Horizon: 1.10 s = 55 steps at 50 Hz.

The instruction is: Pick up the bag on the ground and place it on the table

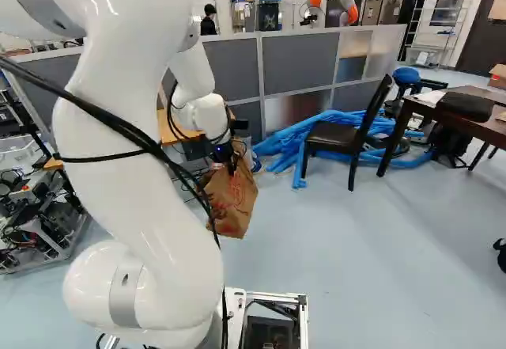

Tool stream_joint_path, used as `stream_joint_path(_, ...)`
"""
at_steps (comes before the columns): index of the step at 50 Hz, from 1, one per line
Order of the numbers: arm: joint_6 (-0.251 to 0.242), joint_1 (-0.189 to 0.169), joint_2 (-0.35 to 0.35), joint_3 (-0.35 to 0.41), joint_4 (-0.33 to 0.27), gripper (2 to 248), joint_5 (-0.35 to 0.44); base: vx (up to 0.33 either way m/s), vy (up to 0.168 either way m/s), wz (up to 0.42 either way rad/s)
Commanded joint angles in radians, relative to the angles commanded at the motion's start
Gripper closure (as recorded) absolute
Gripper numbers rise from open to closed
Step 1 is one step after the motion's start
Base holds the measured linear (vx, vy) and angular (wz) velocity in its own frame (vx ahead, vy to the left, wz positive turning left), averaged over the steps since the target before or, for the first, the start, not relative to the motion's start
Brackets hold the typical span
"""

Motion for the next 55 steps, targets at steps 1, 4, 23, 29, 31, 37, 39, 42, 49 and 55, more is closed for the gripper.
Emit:
stream_joint_path(1,0.0,0.0,0.003,0.0,0.0,229,-0.003,0.0,0.0,0.0)
stream_joint_path(4,0.0,-0.001,0.011,-0.002,0.0,229,-0.013,0.0,0.0,0.0)
stream_joint_path(23,0.0,-0.003,0.06,-0.012,0.0,229,-0.073,0.0,0.0,0.0)
stream_joint_path(29,0.0,-0.004,0.075,-0.016,0.0,229,-0.093,0.0,0.0,0.0)
stream_joint_path(31,0.0,-0.004,0.08,-0.017,0.0,229,-0.1,0.0,0.0,0.0)
stream_joint_path(37,0.0,-0.005,0.095,-0.022,0.0,229,-0.12,0.0,0.0,0.0)
stream_joint_path(39,0.0,-0.005,0.1,-0.023,0.0,229,-0.127,0.0,0.0,0.0)
stream_joint_path(42,0.0,-0.005,0.107,-0.026,0.0,229,-0.137,0.0,0.0,0.0)
stream_joint_path(49,0.0,-0.006,0.123,-0.032,0.0,229,-0.16,0.0,0.0,0.0)
stream_joint_path(55,0.0,-0.007,0.137,-0.037,0.0,229,-0.18,0.0,0.0,0.0)
